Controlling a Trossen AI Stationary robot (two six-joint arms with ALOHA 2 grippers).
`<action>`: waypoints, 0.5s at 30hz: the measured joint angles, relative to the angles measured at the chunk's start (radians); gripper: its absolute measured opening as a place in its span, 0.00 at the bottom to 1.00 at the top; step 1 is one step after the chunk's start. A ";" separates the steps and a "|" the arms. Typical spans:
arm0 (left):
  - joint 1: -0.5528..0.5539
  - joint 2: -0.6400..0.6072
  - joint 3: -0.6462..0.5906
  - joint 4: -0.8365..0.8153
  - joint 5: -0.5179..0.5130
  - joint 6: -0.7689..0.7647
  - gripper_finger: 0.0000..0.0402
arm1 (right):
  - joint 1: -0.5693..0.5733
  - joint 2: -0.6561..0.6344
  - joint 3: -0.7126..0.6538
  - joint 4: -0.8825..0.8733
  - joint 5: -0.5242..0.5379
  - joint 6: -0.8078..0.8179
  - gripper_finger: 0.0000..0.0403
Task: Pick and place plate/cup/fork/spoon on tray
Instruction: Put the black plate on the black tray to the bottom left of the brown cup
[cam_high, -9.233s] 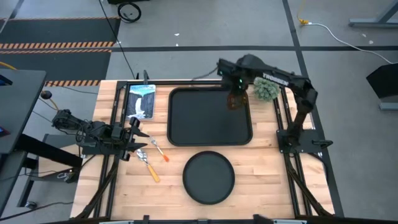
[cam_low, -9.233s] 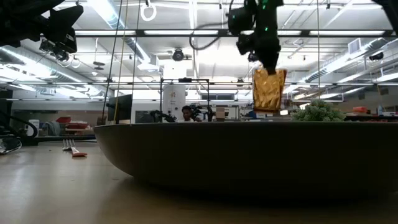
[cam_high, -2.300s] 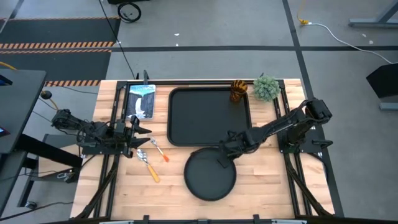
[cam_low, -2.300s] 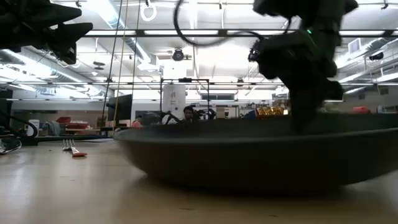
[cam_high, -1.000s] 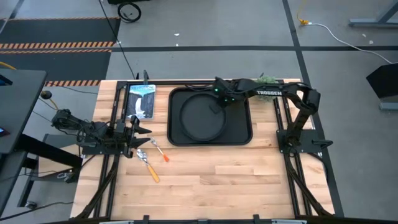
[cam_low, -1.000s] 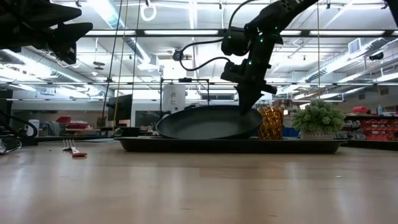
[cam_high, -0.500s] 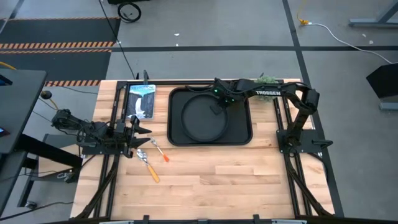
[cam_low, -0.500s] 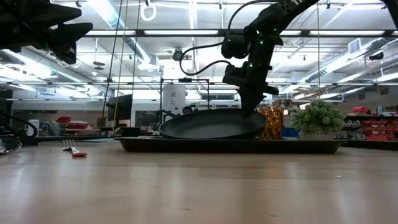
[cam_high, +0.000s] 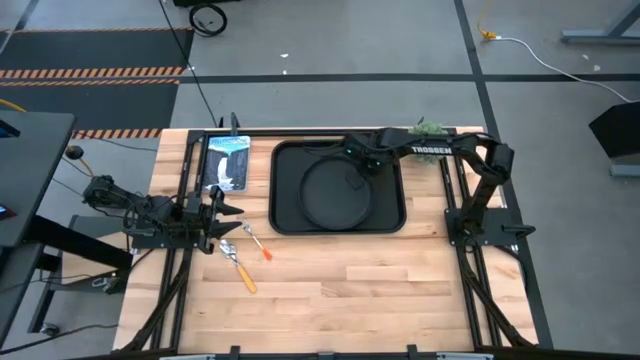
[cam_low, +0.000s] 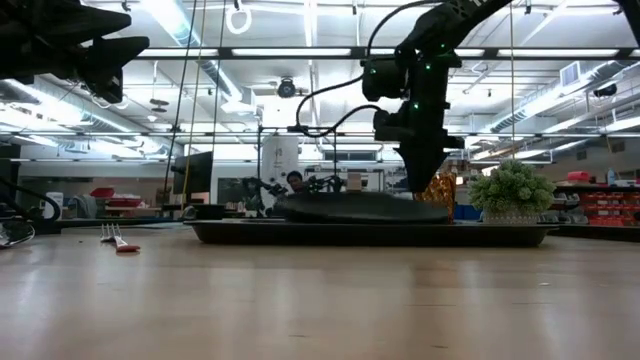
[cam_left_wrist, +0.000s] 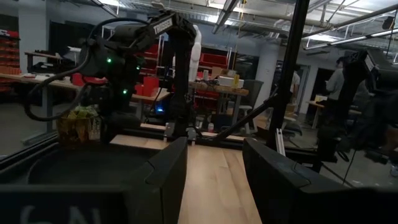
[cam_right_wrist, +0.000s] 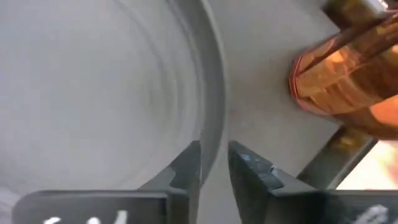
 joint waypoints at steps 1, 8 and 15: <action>0.000 0.000 0.000 0.000 0.000 0.000 0.41 | 0.005 -0.002 0.000 -0.001 0.000 0.000 0.24; 0.000 0.000 0.000 0.000 -0.006 0.000 0.41 | 0.109 -0.007 0.022 0.061 0.027 -0.129 0.25; 0.000 0.000 0.000 0.000 -0.008 -0.024 0.41 | 0.231 -0.007 -0.092 0.171 0.015 -0.221 0.25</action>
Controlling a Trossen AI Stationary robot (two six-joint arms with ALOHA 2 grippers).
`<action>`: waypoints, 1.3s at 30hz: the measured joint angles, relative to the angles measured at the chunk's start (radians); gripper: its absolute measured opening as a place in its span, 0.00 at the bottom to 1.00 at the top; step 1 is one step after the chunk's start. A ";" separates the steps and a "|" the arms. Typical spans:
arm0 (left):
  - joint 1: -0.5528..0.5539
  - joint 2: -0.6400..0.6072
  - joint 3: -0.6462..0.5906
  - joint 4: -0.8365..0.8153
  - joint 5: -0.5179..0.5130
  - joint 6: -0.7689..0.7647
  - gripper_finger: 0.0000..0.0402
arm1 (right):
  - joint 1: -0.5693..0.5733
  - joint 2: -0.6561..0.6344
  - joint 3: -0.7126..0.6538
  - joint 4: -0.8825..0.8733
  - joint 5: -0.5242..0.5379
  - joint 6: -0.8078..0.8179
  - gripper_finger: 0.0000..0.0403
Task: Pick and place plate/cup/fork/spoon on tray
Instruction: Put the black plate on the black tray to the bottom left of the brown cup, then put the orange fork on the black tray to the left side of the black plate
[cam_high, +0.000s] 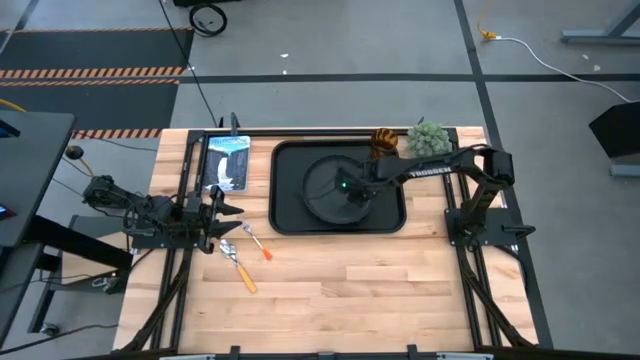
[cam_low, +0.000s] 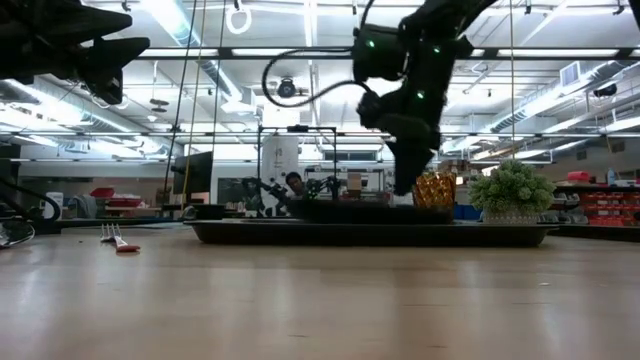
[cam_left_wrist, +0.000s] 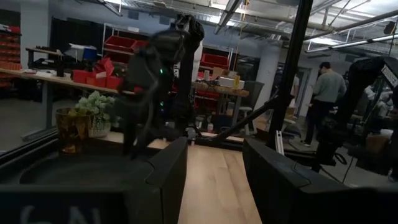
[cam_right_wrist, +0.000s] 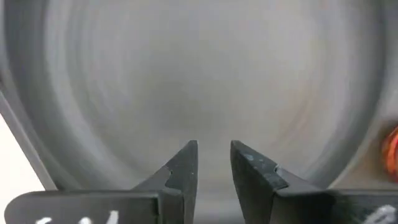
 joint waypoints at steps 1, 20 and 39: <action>0.000 0.000 0.000 0.000 0.000 0.000 0.41 | 0.005 0.000 -0.019 -0.004 -0.010 0.007 0.25; 0.000 0.000 0.000 0.002 -0.011 -0.003 0.41 | -0.012 -0.004 -0.127 -0.318 -0.038 0.073 0.25; 0.000 0.123 0.000 -0.068 -0.084 -0.257 0.41 | 0.090 -0.166 -0.072 -0.045 -0.007 0.043 0.25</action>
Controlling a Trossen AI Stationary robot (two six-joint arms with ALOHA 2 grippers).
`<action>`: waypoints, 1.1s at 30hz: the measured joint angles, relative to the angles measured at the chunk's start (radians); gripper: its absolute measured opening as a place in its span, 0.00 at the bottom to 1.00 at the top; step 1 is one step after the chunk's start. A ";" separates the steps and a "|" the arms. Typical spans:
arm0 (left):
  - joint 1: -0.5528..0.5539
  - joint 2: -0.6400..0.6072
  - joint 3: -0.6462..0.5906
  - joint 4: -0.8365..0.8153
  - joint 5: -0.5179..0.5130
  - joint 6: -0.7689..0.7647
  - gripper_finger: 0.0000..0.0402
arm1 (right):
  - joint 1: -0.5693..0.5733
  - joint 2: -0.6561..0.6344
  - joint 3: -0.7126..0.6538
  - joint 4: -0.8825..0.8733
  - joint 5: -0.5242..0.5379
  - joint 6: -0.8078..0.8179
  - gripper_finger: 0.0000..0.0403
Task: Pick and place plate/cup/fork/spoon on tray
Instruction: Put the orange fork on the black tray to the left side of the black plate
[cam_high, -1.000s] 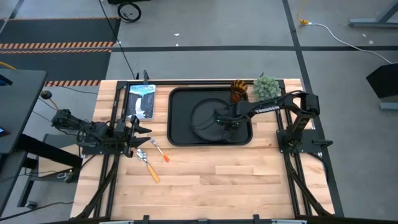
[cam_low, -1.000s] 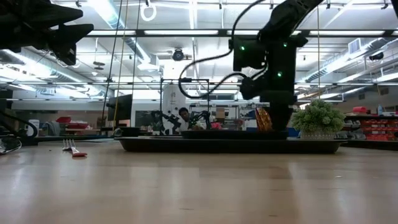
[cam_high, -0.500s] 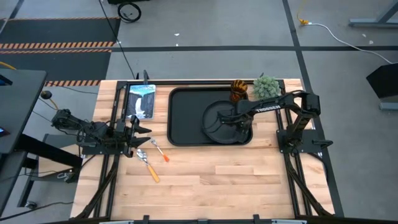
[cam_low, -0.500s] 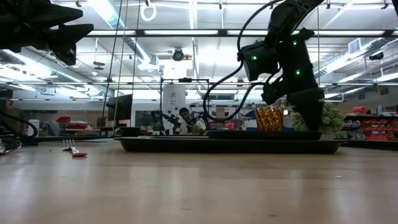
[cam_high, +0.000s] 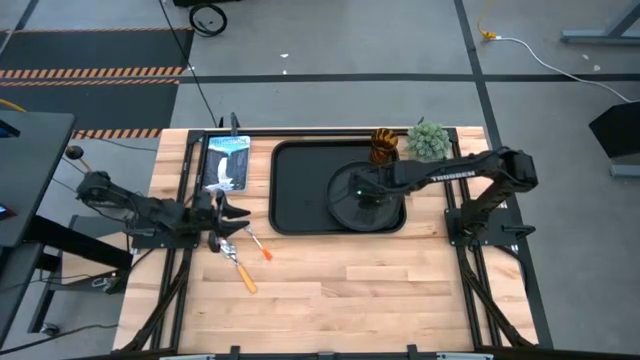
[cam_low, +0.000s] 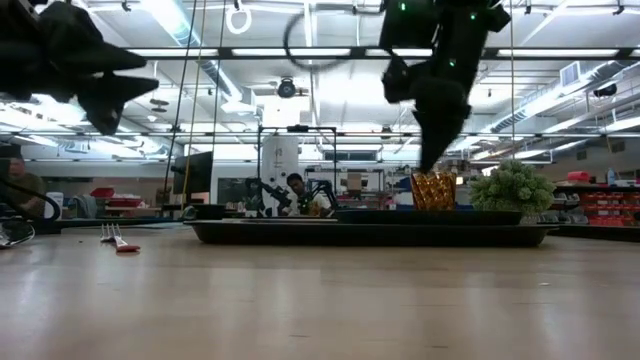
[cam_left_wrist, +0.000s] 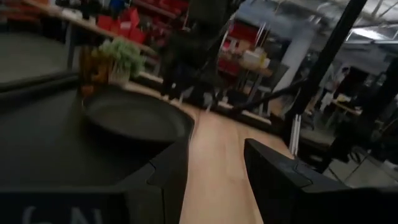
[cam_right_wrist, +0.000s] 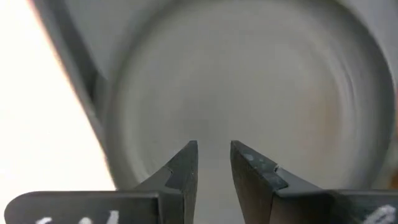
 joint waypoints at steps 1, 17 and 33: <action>0.000 0.015 0.002 -0.007 0.006 -0.018 0.41 | 0.014 -0.001 -0.003 0.033 0.011 -0.009 0.25; 0.083 0.379 0.186 -0.433 -0.033 -0.701 0.41 | 0.022 -0.001 -0.005 0.480 0.620 -0.358 0.25; 0.025 0.838 0.501 -0.898 0.014 -1.185 0.33 | -0.089 -0.001 -0.053 0.859 0.451 -0.692 0.21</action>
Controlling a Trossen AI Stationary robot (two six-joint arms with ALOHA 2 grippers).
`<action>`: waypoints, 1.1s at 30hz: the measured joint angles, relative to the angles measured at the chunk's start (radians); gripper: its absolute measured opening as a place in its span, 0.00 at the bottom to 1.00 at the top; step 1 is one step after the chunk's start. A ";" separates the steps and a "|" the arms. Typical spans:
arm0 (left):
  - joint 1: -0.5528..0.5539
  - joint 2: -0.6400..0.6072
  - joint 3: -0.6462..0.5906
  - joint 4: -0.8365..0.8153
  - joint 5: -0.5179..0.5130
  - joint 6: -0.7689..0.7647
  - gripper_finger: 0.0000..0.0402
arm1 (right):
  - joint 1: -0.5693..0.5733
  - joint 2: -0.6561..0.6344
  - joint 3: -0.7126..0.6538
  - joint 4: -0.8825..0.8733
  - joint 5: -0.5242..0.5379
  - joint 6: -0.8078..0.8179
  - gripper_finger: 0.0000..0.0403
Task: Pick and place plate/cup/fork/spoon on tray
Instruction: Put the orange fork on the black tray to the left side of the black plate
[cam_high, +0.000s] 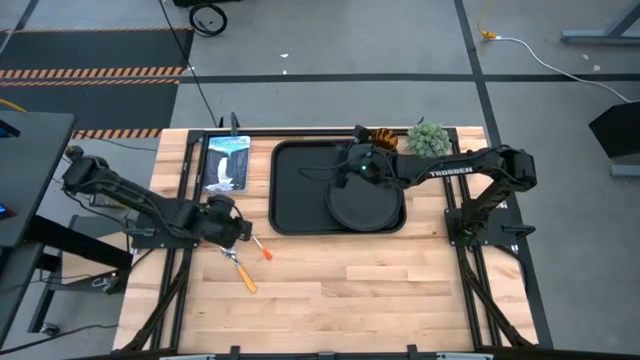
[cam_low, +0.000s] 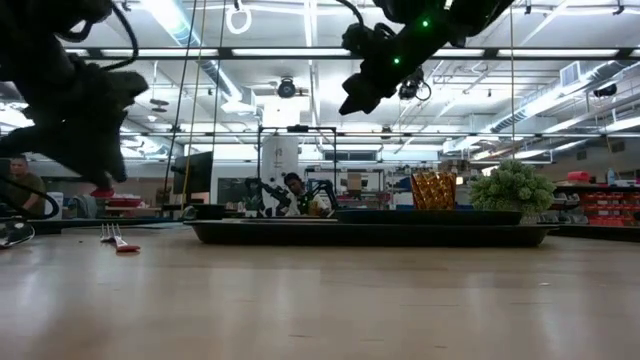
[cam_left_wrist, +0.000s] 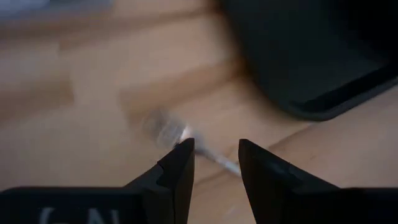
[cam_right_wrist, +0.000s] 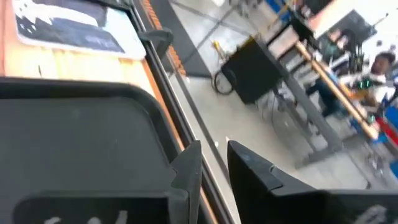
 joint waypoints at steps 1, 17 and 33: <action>-0.009 0.031 0.005 -0.009 0.015 -0.049 0.33 | -0.002 0.000 -0.015 0.040 -0.018 -0.023 0.21; -0.026 0.365 0.164 -0.051 0.082 -0.459 0.33 | -0.048 0.000 -0.119 0.371 -0.348 -0.141 0.20; 0.079 0.593 0.265 -0.028 0.213 -0.568 0.33 | -0.116 0.000 -0.119 0.375 -0.576 -0.125 0.20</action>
